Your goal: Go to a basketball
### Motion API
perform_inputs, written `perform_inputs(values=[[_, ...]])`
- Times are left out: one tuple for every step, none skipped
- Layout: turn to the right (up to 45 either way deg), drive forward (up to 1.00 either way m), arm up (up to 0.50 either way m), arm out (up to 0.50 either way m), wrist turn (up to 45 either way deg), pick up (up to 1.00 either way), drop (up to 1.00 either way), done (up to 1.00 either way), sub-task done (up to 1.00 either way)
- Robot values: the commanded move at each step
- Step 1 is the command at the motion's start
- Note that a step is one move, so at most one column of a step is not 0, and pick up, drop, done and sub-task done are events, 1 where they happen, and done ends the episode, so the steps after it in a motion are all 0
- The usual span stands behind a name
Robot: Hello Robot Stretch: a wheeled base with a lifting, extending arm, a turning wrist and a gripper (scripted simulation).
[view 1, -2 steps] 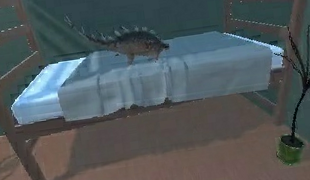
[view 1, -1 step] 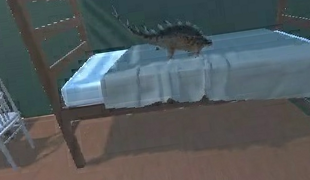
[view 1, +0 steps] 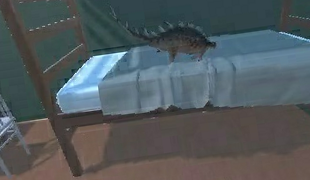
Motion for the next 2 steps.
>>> perform_inputs(values=[[0.0,0.2,0.0,0.0,0.0,0.0,0.0,0.0,0.0],[-36.0,0.0,0.0,0.0,0.0,0.0,0.0,0.0,0.0]])
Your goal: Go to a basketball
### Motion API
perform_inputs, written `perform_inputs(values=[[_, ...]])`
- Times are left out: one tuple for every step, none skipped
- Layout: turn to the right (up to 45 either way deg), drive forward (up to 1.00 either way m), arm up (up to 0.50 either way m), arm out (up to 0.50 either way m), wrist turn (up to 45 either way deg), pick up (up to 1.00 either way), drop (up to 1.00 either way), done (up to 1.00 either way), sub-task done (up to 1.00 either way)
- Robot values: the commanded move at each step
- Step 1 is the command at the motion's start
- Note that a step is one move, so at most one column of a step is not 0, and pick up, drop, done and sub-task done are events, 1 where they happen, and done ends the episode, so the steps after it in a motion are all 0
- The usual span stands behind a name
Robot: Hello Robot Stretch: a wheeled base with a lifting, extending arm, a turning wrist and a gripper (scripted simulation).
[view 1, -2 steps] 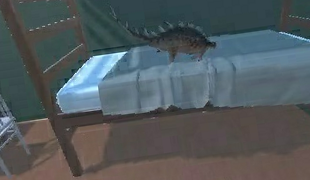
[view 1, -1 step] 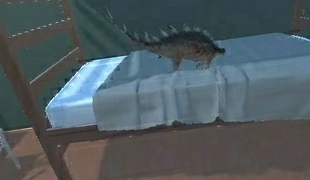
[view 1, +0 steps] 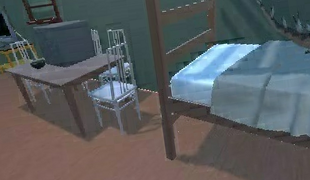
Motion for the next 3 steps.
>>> perform_inputs(values=[[0.0,0.1,0.0,0.0,0.0,0.0,0.0,0.0,0.0],[-33.0,0.0,0.0,0.0,0.0,0.0,0.0,0.0,0.0],[0.0,0.2,0.0,0.0,0.0,0.0,0.0,0.0,0.0]])
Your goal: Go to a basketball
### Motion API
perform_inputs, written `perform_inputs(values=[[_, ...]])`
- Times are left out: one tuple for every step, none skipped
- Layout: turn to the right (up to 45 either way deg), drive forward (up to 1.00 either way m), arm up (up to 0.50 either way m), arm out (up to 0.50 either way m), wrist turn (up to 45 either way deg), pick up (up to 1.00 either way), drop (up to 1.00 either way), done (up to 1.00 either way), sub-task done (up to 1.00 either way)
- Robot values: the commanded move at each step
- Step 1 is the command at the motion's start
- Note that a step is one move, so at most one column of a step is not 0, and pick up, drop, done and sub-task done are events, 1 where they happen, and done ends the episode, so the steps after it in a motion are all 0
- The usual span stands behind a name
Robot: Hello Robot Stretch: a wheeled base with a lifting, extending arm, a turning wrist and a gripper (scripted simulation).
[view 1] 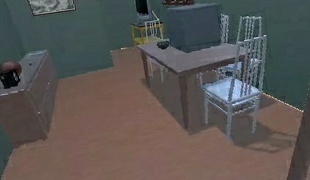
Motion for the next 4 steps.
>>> perform_inputs(values=[[-9.0,0.0,0.0,0.0,0.0,0.0,0.0,0.0,0.0],[0.0,0.4,0.0,0.0,0.0,0.0,0.0,0.0,0.0],[-18.0,0.0,0.0,0.0,0.0,0.0,0.0,0.0,0.0],[-3.0,0.0,0.0,0.0,0.0,0.0,0.0,0.0,0.0]])
